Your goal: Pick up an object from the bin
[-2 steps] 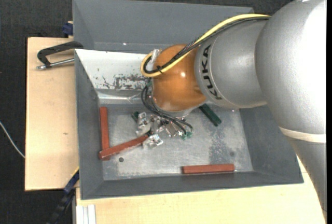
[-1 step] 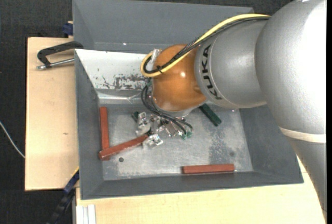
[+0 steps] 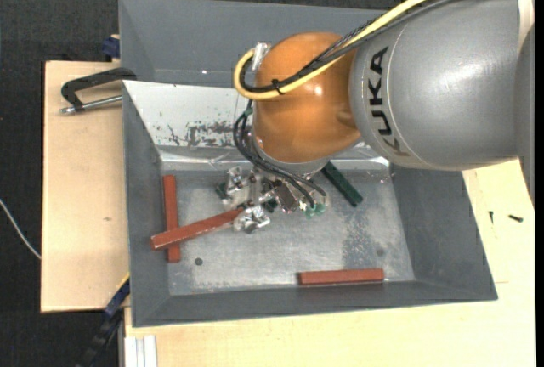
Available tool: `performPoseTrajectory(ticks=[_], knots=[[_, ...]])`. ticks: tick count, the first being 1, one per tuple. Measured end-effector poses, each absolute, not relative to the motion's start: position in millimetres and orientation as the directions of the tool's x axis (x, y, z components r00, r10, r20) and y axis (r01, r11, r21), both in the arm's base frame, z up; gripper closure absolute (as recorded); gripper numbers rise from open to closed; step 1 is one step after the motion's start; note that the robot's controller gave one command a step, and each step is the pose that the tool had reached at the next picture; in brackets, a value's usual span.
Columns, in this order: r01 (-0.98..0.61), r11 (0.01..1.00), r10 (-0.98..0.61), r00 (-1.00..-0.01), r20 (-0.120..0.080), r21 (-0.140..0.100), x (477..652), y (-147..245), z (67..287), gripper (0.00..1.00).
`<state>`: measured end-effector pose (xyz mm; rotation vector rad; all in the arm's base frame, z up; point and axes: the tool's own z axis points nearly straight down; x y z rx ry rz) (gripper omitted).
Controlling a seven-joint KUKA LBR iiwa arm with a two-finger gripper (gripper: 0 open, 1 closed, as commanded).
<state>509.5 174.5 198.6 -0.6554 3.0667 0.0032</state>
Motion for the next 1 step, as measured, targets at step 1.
performPoseTrajectory(ticks=[1], knots=[[-0.409,0.913,-0.409,-0.913,-0.006,0.001,509.4,174.4,198.5,1.00]])
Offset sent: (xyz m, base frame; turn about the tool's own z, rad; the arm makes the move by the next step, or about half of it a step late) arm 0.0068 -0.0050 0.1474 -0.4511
